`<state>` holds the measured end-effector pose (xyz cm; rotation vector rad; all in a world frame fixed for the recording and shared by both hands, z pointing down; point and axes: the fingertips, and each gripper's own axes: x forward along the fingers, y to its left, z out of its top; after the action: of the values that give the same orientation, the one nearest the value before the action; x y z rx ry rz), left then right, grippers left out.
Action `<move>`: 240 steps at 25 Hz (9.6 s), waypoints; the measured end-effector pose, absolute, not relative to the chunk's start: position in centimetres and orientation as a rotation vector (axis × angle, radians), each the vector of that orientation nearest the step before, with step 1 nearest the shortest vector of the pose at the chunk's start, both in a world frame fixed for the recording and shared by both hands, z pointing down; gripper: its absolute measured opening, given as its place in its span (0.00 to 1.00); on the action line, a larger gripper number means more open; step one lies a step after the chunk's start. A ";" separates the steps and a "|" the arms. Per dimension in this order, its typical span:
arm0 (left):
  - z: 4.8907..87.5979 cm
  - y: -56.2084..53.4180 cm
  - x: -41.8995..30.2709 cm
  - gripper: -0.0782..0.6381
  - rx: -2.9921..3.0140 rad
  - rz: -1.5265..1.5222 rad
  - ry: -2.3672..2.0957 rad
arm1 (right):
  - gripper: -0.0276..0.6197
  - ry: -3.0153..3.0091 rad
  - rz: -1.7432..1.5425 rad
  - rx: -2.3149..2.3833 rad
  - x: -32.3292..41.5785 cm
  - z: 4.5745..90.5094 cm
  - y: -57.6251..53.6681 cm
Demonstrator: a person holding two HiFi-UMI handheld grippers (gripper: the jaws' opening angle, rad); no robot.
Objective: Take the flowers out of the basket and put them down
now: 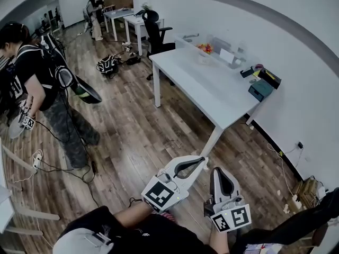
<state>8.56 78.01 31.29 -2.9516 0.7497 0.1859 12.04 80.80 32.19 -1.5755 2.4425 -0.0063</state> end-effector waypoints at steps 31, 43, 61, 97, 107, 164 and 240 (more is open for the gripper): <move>31.7 65.0 17.1 0.10 -2.978 0.186 0.909 | 0.06 2.495 -0.085 -1.439 20.5 32.7 66.8; 32.3 59.5 23.6 0.10 -2.957 0.118 0.981 | 0.06 2.510 -0.134 -1.330 26.5 33.3 61.4; 31.2 54.7 25.8 0.10 -2.894 0.147 1.066 | 0.06 2.564 -0.123 -1.237 28.9 32.4 55.8; 30.1 37.6 20.7 0.10 -2.920 0.198 1.086 | 0.06 2.642 -0.058 -1.322 24.0 31.0 40.2; 29.4 34.8 19.3 0.10 -2.934 0.228 1.041 | 0.06 2.641 -0.035 -1.362 22.2 30.3 37.3; 27.5 18.4 11.2 0.10 -2.945 0.296 0.895 | 0.06 2.661 0.182 -1.485 12.7 26.9 20.3; 19.2 1.3 24.4 0.10 -2.876 0.311 0.613 | 0.06 2.611 0.663 -1.514 24.1 18.9 3.4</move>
<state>24.41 1.33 19.17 -2.8756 0.6125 0.3114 24.10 3.41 18.86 -1.5142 2.6113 0.6626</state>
